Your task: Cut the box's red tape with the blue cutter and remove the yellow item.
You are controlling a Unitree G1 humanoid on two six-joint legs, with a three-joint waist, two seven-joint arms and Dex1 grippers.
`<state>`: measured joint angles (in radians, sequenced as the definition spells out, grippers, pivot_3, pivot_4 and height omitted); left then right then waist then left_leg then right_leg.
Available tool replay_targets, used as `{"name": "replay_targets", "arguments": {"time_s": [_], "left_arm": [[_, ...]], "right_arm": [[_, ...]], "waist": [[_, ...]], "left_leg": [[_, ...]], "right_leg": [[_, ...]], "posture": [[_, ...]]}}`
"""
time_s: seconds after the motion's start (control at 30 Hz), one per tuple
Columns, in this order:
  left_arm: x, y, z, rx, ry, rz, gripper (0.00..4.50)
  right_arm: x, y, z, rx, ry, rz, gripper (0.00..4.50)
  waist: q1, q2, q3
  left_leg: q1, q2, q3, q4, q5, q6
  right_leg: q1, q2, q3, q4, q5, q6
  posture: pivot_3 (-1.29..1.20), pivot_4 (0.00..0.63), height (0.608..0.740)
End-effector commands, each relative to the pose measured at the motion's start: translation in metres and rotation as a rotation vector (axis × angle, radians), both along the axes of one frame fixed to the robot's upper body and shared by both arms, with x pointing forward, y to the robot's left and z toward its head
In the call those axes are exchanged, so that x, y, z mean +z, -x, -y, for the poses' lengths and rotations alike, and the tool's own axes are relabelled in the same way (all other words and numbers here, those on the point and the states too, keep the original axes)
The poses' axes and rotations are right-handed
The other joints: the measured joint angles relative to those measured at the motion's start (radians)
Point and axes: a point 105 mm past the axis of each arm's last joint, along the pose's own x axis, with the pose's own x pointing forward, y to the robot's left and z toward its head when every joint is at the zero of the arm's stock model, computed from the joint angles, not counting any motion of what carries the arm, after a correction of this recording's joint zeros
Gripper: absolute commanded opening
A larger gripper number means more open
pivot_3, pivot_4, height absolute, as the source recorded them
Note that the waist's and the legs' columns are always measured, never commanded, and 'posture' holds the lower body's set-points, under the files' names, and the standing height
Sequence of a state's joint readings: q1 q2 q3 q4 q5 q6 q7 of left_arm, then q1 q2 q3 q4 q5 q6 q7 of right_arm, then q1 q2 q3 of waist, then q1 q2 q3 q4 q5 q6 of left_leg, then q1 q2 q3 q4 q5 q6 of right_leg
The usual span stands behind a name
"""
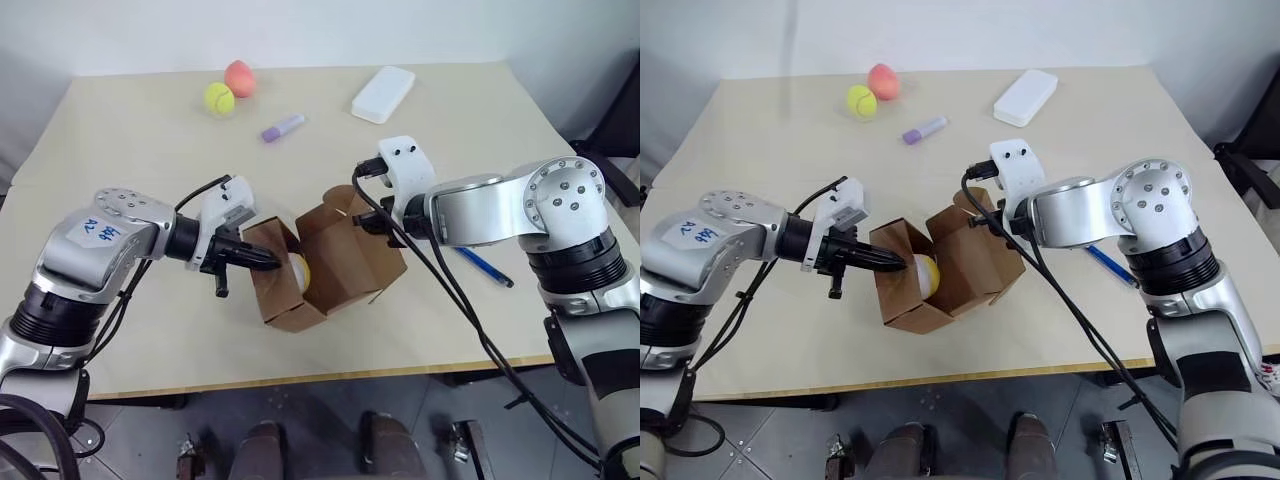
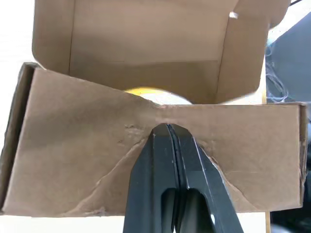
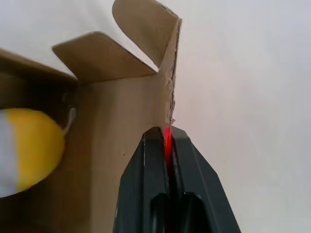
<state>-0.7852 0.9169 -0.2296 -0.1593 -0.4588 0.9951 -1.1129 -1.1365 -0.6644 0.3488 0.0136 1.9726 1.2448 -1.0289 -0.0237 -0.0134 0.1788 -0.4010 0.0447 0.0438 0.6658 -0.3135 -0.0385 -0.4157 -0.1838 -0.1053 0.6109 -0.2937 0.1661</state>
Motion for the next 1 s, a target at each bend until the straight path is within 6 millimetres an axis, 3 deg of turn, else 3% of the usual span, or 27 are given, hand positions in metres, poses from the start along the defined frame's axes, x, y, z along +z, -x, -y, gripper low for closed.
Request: {"name": "replay_targets", "arguments": {"time_s": [0.03,0.23,0.37,0.53,0.63,0.77,0.9,1.0], "left_arm": [[-0.028,0.008,-0.006,0.016,-0.084,-0.082,0.00],[-0.036,0.007,-0.011,0.045,-0.112,-0.081,0.00],[-0.043,0.003,-0.009,0.053,-0.121,-0.066,0.00],[-0.042,-0.019,0.003,0.100,-0.059,-0.002,0.00],[-0.037,-0.023,0.006,0.104,-0.034,0.011,0.00],[0.003,-0.025,0.004,0.092,0.096,0.035,0.00],[0.049,-0.018,0.018,0.002,0.240,0.057,0.00],[0.055,-0.009,0.033,-0.085,0.255,0.044,0.00]], "right_arm": [[0.020,-0.005,0.016,-0.063,0.000,0.058,0.05],[0.017,-0.009,0.028,-0.115,0.004,0.045,0.05],[0.004,-0.009,0.031,-0.134,-0.004,0.007,0.05],[-0.022,-0.005,0.028,-0.130,0.001,-0.051,0.05],[-0.015,-0.005,0.022,-0.107,-0.008,-0.024,0.05],[-0.004,-0.006,0.020,-0.094,-0.002,0.022,0.05],[0.001,-0.007,0.019,-0.086,-0.001,0.038,0.05],[0.001,-0.008,0.019,-0.081,0.008,0.041,0.05]], "waist": [[0.005,0.000,0.000],[0.024,-0.002,0.001],[0.023,-0.003,0.002],[0.023,-0.003,0.002],[0.019,-0.003,0.002],[0.019,-0.002,0.002],[0.021,-0.002,0.002],[0.022,-0.002,0.002]], "left_leg": [[0.000,0.000,0.000,0.000,0.000,0.000],[-0.002,0.000,0.000,0.003,-0.001,0.001],[-0.004,0.000,0.001,0.003,-0.001,0.001],[-0.004,0.000,0.001,0.003,-0.001,0.001],[-0.004,0.000,0.002,0.003,-0.001,0.001],[-0.004,0.000,0.002,0.002,-0.001,0.001],[-0.004,0.000,0.002,0.003,-0.001,0.001],[-0.004,0.000,0.002,0.003,-0.001,0.001]], "right_leg": [[0.000,0.000,0.000,0.000,0.000,0.000],[-0.001,0.000,0.000,0.000,0.000,0.000],[-0.002,0.000,0.000,0.000,0.000,0.000],[-0.002,0.000,0.000,0.000,0.000,0.000],[-0.003,0.000,0.000,0.000,0.000,0.000],[-0.004,0.000,0.000,0.001,0.000,0.000],[-0.003,0.000,0.000,0.000,0.000,0.000],[-0.003,0.000,0.000,0.000,0.000,0.000]], "posture": [[0.00,0.150,0.740],[0.00,0.150,0.740],[0.00,0.150,0.740],[0.00,0.150,0.740],[0.00,0.150,0.740],[0.00,0.150,0.740],[0.00,0.150,0.740],[0.00,0.150,0.740]]}}
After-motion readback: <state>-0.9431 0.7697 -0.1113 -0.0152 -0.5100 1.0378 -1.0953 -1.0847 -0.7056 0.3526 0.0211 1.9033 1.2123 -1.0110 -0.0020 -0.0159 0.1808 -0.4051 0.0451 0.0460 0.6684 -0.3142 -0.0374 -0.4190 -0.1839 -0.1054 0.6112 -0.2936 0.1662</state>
